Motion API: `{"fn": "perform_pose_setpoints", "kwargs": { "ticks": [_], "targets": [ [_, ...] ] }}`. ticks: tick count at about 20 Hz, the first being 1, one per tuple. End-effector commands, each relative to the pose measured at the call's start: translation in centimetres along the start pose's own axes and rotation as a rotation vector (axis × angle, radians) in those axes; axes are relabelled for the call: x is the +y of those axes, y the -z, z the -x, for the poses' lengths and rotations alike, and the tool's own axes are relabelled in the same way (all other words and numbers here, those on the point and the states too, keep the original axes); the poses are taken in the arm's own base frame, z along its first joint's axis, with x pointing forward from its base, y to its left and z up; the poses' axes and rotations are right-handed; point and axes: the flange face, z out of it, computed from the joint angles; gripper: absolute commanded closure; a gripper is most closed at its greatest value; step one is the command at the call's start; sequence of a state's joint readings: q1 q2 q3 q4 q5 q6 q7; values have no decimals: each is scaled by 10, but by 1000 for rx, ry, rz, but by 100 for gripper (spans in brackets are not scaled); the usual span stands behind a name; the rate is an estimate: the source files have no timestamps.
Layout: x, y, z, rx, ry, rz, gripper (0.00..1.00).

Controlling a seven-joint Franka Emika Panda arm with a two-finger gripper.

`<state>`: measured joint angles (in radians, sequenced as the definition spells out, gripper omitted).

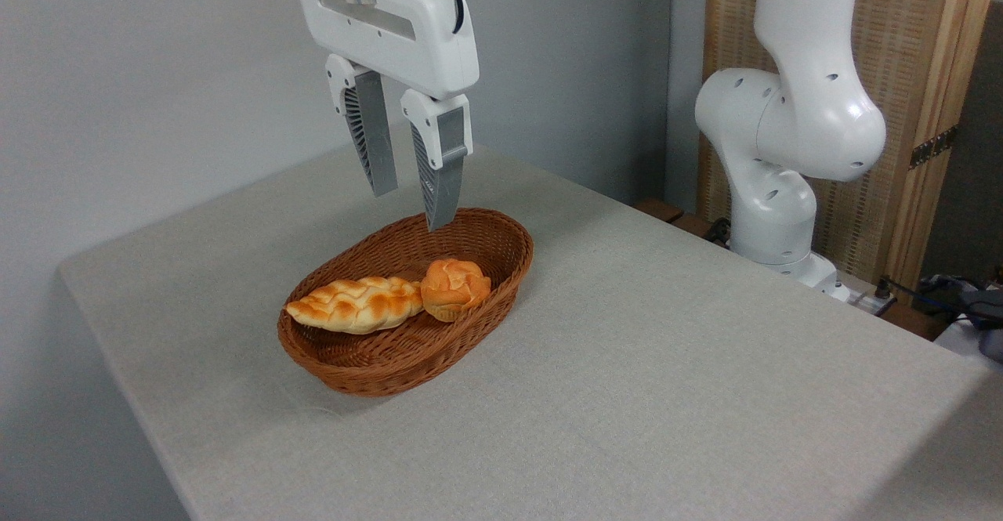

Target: Put bread into the basket

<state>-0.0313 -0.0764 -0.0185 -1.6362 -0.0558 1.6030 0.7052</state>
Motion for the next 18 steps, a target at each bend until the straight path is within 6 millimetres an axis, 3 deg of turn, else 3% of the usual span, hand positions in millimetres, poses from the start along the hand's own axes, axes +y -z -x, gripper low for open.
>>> {"fn": "perform_pose_setpoints", "kwargs": {
  "ticks": [1, 9, 18],
  "targets": [
    [-10, 1, -10, -27, -12, 30, 0],
    [7, -3, -22, -27, 38, 66, 0],
    [5, -7, -20, -34, 30, 66, 0]
  ]
}}
